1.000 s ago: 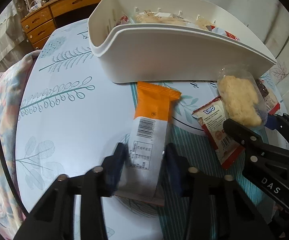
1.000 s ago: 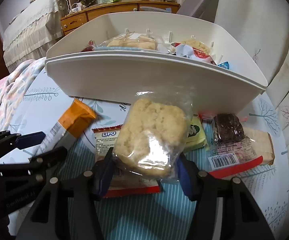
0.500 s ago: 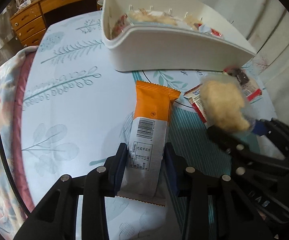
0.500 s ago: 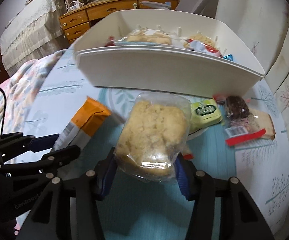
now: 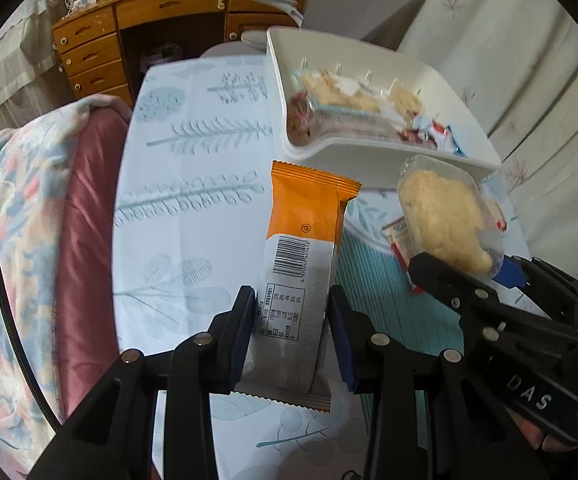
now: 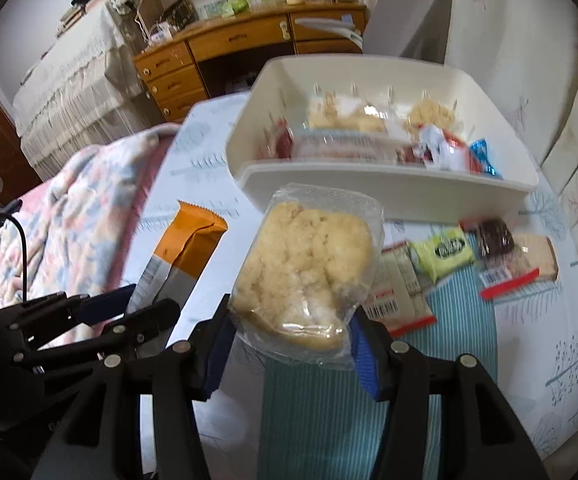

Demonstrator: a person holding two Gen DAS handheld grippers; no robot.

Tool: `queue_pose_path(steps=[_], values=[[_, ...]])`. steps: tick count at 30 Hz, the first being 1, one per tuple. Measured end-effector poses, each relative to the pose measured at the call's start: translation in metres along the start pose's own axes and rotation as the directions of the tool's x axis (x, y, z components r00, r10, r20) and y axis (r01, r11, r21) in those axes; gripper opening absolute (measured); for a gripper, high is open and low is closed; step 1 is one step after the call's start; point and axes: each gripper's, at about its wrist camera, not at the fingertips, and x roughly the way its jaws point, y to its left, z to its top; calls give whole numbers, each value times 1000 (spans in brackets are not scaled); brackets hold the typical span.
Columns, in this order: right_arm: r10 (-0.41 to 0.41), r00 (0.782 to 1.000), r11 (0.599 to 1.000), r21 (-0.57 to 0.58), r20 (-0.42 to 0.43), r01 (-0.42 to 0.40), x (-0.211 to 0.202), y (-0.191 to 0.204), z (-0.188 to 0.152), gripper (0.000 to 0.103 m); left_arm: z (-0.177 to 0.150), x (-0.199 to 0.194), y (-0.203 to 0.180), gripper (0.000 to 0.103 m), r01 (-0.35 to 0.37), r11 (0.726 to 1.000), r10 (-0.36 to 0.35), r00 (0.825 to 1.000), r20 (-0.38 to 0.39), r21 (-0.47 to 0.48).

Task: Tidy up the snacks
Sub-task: 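Lift both packets into the white tray and open both tools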

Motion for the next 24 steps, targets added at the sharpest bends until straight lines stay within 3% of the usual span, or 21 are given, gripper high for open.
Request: queue_pose_path(steps=[3,14,24], values=[[11,999,1000,12,30,-12,-10,2,13,53,12,-13,1,36,-14,1000,14,1000,11,12],[13,995,996,86,99,-22,-31,-19,64,53,75,-46,-9,36,57,997,-61,995,78,47],[-19,985,990,138,169,-4,-34,-69,104,54,139,-32,-46,36,85,993,-94,988,119,80]])
